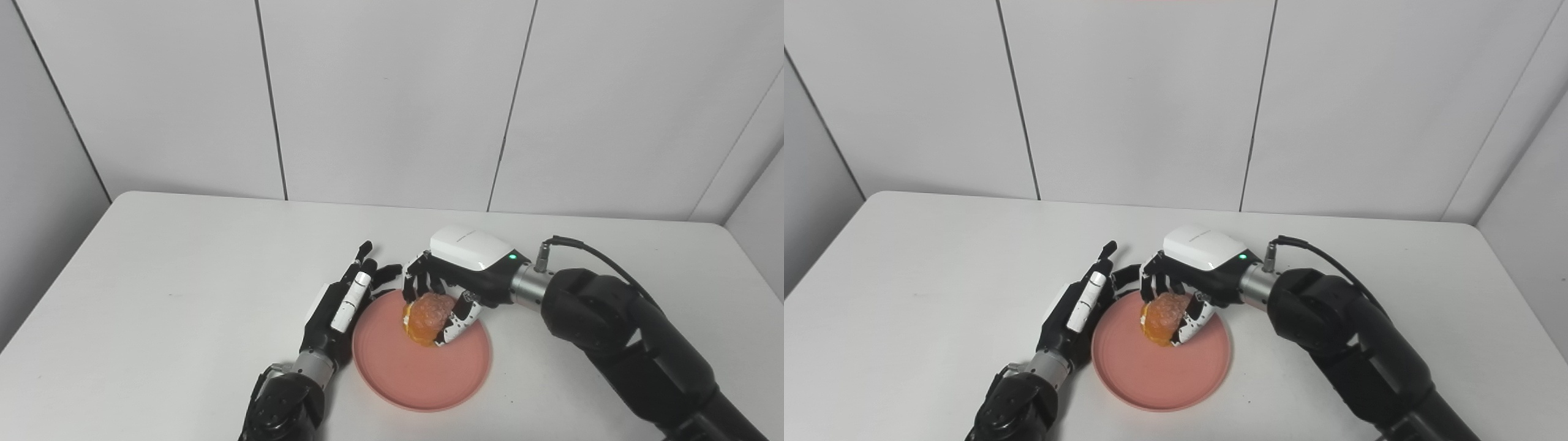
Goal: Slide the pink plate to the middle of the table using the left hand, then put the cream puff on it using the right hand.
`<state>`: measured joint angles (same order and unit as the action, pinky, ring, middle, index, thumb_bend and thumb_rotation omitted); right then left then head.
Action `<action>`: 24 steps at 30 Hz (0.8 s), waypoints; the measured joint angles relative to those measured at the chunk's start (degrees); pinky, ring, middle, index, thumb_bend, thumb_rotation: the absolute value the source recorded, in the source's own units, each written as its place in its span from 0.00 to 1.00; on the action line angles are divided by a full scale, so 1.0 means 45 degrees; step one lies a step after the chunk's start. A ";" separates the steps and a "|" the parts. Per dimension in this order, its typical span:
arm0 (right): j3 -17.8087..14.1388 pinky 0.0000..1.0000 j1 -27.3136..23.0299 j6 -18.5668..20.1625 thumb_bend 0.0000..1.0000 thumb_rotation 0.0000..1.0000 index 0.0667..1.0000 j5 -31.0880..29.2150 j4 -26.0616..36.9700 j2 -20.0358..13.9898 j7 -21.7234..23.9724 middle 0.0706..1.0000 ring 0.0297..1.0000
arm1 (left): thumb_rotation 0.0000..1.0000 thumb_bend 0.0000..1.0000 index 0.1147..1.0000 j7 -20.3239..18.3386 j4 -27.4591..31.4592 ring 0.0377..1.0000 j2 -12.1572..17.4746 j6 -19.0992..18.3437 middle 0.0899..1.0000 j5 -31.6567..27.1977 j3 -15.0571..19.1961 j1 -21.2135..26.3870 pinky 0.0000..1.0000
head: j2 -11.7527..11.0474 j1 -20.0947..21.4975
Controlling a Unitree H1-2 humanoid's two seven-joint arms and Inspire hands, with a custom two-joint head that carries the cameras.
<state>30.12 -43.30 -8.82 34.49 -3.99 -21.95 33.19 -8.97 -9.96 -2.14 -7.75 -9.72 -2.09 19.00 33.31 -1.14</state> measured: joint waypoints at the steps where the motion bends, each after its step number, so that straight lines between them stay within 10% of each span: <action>1: 0.0099 0.38 -0.0048 -0.0157 0.53 0.00 0.45 0.0026 -0.0049 -0.0002 0.0077 0.45 0.43 | 0.81 0.87 0.99 0.0001 0.0001 0.90 -0.0001 -0.0002 0.79 0.0000 0.0001 0.0000 0.79 | 0.0019 -0.0019; 24: 0.0427 0.42 -0.0286 -0.0845 0.53 0.01 0.47 0.0232 -0.0508 0.0259 0.1379 0.44 0.48 | 0.80 0.86 0.99 -0.0036 -0.0109 0.90 -0.0021 -0.0011 0.85 -0.0009 0.0049 0.0053 0.79 | 0.0020 0.0254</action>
<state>32.04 -44.58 -12.62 35.54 -6.28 -20.78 39.40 -9.14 -10.46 -2.23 -7.80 -9.76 -1.87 19.24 33.40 0.00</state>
